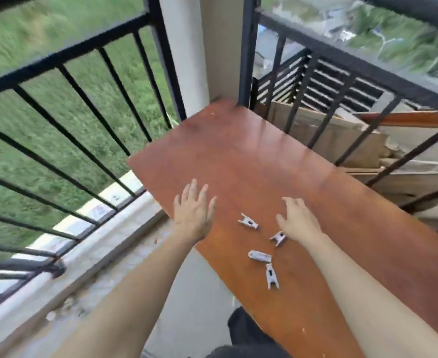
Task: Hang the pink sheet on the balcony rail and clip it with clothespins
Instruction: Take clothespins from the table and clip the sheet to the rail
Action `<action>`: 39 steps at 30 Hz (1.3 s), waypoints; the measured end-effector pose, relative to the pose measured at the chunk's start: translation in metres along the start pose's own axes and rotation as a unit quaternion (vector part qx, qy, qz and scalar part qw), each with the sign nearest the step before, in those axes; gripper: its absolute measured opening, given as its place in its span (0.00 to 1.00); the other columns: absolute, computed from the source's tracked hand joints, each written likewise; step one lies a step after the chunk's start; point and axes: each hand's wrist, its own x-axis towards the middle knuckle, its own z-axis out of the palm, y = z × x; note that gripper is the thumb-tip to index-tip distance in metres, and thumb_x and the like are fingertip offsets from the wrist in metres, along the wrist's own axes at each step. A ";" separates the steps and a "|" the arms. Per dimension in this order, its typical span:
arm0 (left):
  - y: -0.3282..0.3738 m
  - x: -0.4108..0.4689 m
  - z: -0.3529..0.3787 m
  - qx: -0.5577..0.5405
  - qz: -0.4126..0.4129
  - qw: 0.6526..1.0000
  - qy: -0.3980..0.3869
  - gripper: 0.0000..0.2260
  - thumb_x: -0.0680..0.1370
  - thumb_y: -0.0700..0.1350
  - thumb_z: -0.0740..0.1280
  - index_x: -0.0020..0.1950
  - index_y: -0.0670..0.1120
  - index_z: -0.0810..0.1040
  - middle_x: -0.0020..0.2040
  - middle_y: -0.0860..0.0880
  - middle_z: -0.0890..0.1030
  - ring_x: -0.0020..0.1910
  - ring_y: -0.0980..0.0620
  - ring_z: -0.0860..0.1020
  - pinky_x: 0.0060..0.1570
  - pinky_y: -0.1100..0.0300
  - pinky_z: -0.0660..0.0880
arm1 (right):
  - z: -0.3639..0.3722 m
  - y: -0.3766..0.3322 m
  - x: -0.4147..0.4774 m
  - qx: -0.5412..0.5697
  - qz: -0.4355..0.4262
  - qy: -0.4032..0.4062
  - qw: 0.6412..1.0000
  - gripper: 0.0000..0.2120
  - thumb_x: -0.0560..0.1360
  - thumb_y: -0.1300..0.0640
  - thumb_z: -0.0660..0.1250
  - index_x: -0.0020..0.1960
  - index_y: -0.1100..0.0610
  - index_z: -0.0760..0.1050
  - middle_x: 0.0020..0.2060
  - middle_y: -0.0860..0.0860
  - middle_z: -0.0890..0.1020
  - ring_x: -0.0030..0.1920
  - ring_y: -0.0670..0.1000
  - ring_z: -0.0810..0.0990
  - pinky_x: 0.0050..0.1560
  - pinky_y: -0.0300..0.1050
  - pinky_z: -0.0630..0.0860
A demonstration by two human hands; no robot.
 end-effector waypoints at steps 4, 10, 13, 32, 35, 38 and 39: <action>0.025 -0.008 0.064 -0.001 0.006 0.995 -0.104 0.26 0.83 0.59 0.45 0.79 0.52 0.53 0.81 0.48 0.47 0.79 0.48 0.47 0.76 0.45 0.49 | 0.037 0.020 0.005 -0.008 0.004 -0.059 0.998 0.27 0.79 0.50 0.62 0.76 0.53 0.61 0.70 0.57 0.68 0.68 0.61 0.71 0.64 0.54 0.71; 0.006 -0.017 0.113 -0.006 -0.052 0.982 -0.180 0.26 0.83 0.59 0.45 0.80 0.52 0.52 0.81 0.48 0.45 0.79 0.47 0.45 0.77 0.46 0.48 | 0.085 -0.006 0.035 -0.016 -0.074 -0.099 0.992 0.28 0.78 0.51 0.62 0.76 0.53 0.59 0.71 0.54 0.66 0.69 0.57 0.69 0.65 0.52 0.69; -0.018 -0.019 0.127 0.007 -0.080 0.965 -0.251 0.27 0.82 0.60 0.44 0.80 0.52 0.50 0.81 0.49 0.45 0.79 0.47 0.44 0.77 0.44 0.47 | 0.101 -0.019 0.056 -0.023 -0.118 -0.086 0.989 0.33 0.78 0.48 0.64 0.78 0.55 0.56 0.72 0.54 0.65 0.70 0.57 0.67 0.66 0.53 0.69; -0.140 -0.061 0.021 -0.109 -0.234 0.966 -0.009 0.22 0.83 0.54 0.55 0.76 0.49 0.64 0.79 0.48 0.58 0.78 0.47 0.55 0.75 0.48 0.53 | 0.074 -0.204 0.035 0.074 -0.266 -0.062 0.959 0.17 0.67 0.49 0.72 0.52 0.51 0.72 0.48 0.49 0.80 0.50 0.55 0.79 0.46 0.46 0.72; -0.195 -0.115 -0.023 -0.050 -0.241 0.966 0.078 0.22 0.81 0.52 0.60 0.73 0.46 0.68 0.77 0.44 0.62 0.76 0.43 0.59 0.73 0.47 0.59 | 0.075 -0.282 -0.003 0.136 -0.323 -0.071 0.934 0.20 0.66 0.52 0.74 0.56 0.52 0.75 0.48 0.50 0.83 0.51 0.55 0.81 0.52 0.47 0.75; -0.245 -0.179 -0.066 -0.018 -0.265 0.953 0.144 0.22 0.79 0.51 0.63 0.71 0.44 0.71 0.75 0.42 0.65 0.75 0.41 0.62 0.71 0.46 0.62 | 0.085 -0.356 -0.059 0.184 -0.392 -0.088 0.897 0.15 0.69 0.52 0.74 0.54 0.53 0.80 0.43 0.48 0.83 0.48 0.51 0.83 0.52 0.43 0.75; -0.260 -0.200 -0.080 -0.010 -0.268 0.950 0.163 0.22 0.78 0.51 0.63 0.71 0.44 0.72 0.75 0.41 0.66 0.75 0.40 0.63 0.71 0.45 0.62 | 0.088 -0.378 -0.082 0.204 -0.415 -0.099 0.881 0.15 0.69 0.49 0.74 0.53 0.53 0.81 0.42 0.47 0.83 0.46 0.50 0.84 0.50 0.42 0.76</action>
